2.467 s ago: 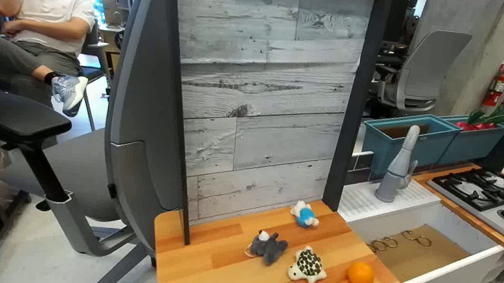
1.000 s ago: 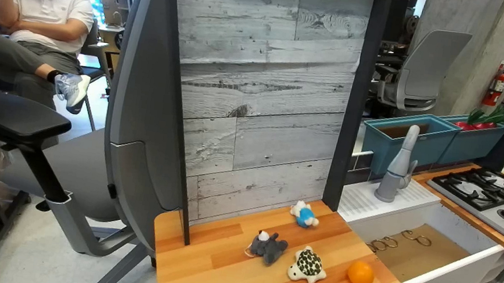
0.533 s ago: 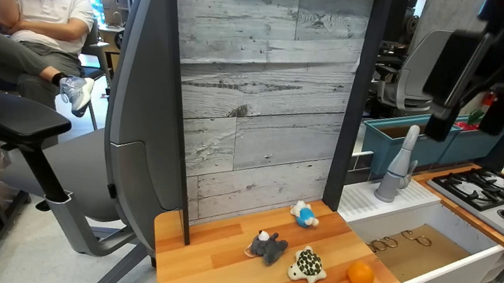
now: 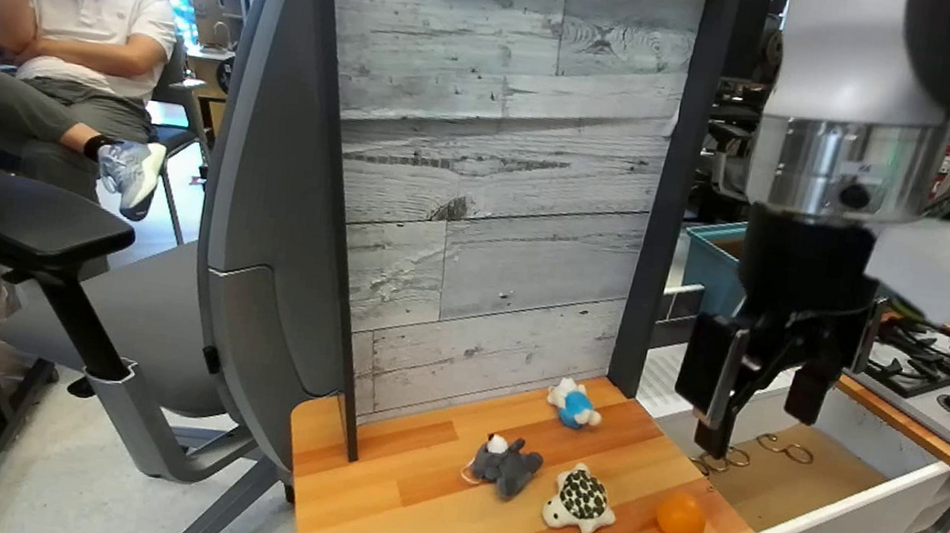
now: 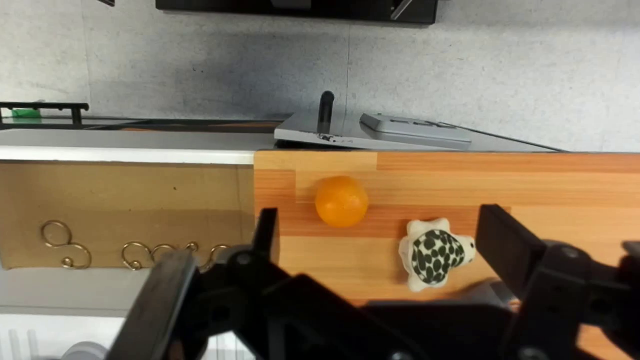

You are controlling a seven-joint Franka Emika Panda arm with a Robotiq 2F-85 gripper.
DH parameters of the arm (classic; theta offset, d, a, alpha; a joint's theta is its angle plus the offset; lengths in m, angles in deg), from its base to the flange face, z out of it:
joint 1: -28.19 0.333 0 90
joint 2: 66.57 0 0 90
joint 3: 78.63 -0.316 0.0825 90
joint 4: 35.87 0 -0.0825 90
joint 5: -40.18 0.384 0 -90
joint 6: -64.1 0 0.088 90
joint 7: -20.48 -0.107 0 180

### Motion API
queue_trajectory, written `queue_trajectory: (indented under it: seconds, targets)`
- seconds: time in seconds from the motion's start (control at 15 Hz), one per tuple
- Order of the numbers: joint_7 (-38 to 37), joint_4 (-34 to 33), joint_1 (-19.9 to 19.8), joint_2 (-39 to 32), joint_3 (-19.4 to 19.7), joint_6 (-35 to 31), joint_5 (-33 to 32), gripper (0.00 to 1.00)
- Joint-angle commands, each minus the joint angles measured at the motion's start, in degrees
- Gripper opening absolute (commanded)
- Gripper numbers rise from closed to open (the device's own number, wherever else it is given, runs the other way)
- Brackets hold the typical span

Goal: Move the orange plushy backwards

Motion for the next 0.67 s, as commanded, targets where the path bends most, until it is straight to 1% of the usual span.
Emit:
queue_trajectory:
  seconds: [0.0,0.27,0.6]
  targets:
    - [-1.7,-7.4,4.5,-8.9,3.6,-1.9,-1.2,1.00]
    - [-2.1,-12.6,7.7,-15.6,5.5,-1.5,-0.6,1.00]
    - [-2.2,-17.0,9.6,-20.8,6.8,-1.3,-0.3,1.00]
